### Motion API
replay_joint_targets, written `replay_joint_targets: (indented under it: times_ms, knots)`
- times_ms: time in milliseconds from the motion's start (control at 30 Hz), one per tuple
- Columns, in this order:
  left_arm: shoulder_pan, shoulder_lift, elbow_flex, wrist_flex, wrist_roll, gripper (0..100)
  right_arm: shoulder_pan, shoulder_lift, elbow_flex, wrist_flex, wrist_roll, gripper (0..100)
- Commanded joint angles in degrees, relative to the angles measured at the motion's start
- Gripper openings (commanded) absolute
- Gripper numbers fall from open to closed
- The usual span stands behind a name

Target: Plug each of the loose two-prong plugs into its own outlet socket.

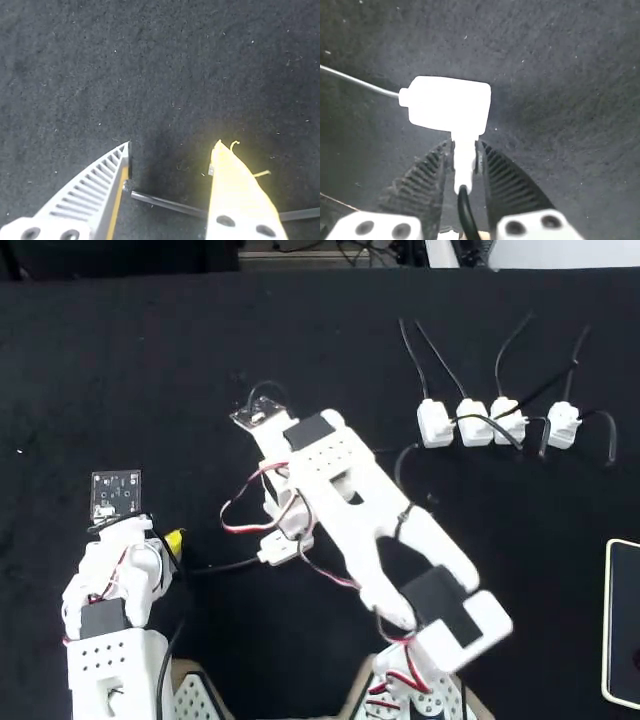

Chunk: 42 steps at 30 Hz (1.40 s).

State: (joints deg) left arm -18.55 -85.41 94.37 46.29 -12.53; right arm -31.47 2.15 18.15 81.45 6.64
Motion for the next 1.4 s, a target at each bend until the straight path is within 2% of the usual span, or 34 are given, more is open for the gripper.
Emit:
replay_joint_targets:
  times_ms: [0, 267, 700, 1367]
  knots:
    - [-0.4, -0.5, -0.7, -0.4, 0.4, 26, -0.6, -8.5, 3.6, -4.0, 1.3, 1.0]
    - [-0.4, -0.5, -0.7, -0.4, 0.4, 26, -0.7, -15.2, 9.9, -10.7, 1.0, 1.0]
    - [-0.4, -0.5, -0.7, -0.4, 0.4, 26, -0.5, -7.3, 7.2, -10.5, 1.3, 1.0]
    - [-0.4, -0.5, -0.6, -0.4, 0.4, 26, 2.5, -6.6, 7.5, -10.4, 0.9, 1.0]
